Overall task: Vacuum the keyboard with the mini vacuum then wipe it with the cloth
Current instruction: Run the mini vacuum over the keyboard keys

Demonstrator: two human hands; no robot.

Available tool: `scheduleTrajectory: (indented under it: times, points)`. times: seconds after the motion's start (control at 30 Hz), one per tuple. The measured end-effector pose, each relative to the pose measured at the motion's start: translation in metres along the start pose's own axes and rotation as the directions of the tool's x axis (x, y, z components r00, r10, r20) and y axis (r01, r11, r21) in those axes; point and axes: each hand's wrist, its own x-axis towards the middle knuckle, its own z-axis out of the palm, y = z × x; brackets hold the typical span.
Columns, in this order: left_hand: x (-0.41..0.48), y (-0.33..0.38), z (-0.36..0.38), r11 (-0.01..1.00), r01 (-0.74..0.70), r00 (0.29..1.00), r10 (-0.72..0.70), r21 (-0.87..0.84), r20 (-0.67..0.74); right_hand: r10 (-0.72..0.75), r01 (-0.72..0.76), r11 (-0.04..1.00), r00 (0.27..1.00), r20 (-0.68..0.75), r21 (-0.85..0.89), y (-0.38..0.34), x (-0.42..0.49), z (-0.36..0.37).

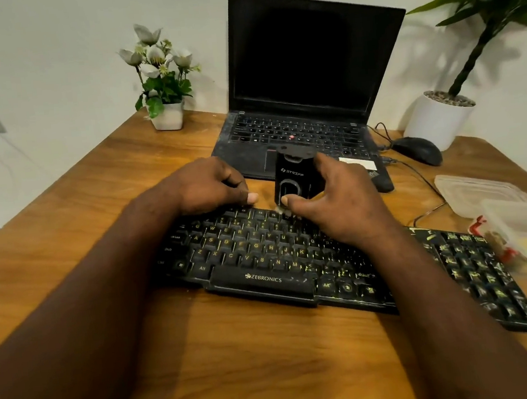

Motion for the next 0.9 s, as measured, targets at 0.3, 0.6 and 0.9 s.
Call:
scheduleTrajectory:
  times: [0.3,0.6,0.9]
  points:
    - [0.003,-0.01,-0.001,0.984,0.004,0.999,-0.011,-0.176,-0.039,-0.012,0.012,1.0,1.0,0.013,0.005,-0.007,0.002,0.007]
    - [0.006,-0.015,0.001,0.982,0.01,0.998,-0.023,-0.188,-0.063,-0.082,0.08,0.993,0.996,0.032,0.083,-0.027,0.005,0.017]
    - [0.002,-0.011,0.001,0.983,0.012,0.998,-0.023,-0.183,-0.059,-0.024,0.025,0.995,1.0,-0.015,0.095,-0.011,-0.004,-0.001]
